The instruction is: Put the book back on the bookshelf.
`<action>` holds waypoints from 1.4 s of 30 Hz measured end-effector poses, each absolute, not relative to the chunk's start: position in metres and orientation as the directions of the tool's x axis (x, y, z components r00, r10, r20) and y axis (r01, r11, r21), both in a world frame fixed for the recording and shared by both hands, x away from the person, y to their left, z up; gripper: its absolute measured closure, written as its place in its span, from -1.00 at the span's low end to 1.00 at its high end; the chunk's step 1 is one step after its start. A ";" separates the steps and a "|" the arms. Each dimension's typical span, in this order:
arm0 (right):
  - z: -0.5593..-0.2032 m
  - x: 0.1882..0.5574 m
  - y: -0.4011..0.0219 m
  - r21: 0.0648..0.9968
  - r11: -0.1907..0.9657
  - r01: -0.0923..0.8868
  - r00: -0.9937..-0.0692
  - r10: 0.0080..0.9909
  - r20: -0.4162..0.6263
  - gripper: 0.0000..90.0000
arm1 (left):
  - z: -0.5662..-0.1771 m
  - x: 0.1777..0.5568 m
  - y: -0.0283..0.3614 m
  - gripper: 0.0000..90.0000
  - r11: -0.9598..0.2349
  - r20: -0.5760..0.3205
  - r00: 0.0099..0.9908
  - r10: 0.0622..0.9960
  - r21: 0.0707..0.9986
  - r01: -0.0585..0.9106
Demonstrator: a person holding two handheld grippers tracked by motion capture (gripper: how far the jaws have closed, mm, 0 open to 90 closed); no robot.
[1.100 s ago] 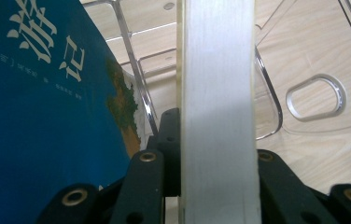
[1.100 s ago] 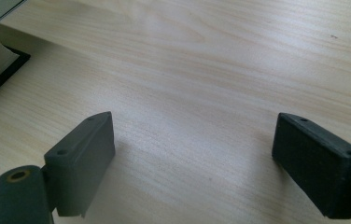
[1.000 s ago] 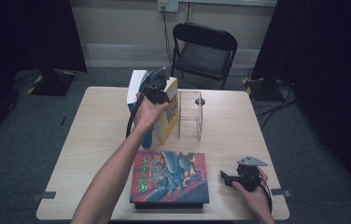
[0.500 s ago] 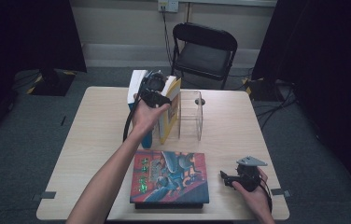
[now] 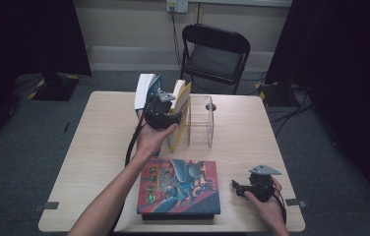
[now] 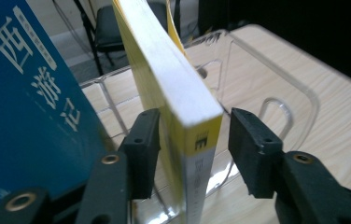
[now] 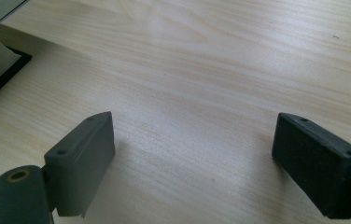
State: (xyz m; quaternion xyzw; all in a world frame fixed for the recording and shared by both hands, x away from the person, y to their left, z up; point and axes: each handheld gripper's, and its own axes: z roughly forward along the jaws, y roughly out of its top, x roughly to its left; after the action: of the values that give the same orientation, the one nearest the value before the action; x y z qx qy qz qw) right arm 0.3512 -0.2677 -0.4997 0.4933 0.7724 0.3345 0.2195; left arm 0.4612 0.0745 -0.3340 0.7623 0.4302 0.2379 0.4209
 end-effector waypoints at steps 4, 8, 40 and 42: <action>-0.500 0.351 -0.267 0.733 0.290 0.615 -0.419 0.908 -0.008 -0.71 | -0.349 0.457 0.072 0.25 -0.257 -0.019 0.521 0.854 0.854 0.452; -0.500 0.351 -0.267 0.733 0.290 0.615 -0.419 0.908 -0.008 -0.71 | -0.361 0.461 0.067 0.20 -0.236 -0.041 0.497 0.867 0.844 0.481; -0.500 0.352 -0.266 0.734 0.298 0.610 -0.429 0.903 -0.010 -0.71 | -0.378 0.454 0.056 0.03 -0.221 -0.150 0.607 0.780 0.842 0.492; -0.500 0.352 -0.266 0.734 0.298 0.610 -0.429 0.903 -0.010 -0.71 | -0.383 0.454 0.058 0.02 -0.223 -0.141 0.600 0.788 0.843 0.490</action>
State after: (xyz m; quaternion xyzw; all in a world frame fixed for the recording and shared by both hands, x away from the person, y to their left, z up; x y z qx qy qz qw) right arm 0.3519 -0.2660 -0.4998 0.4876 0.7756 0.3364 0.2181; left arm 0.4536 0.0575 -0.3835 0.7651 0.4175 0.1608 0.4631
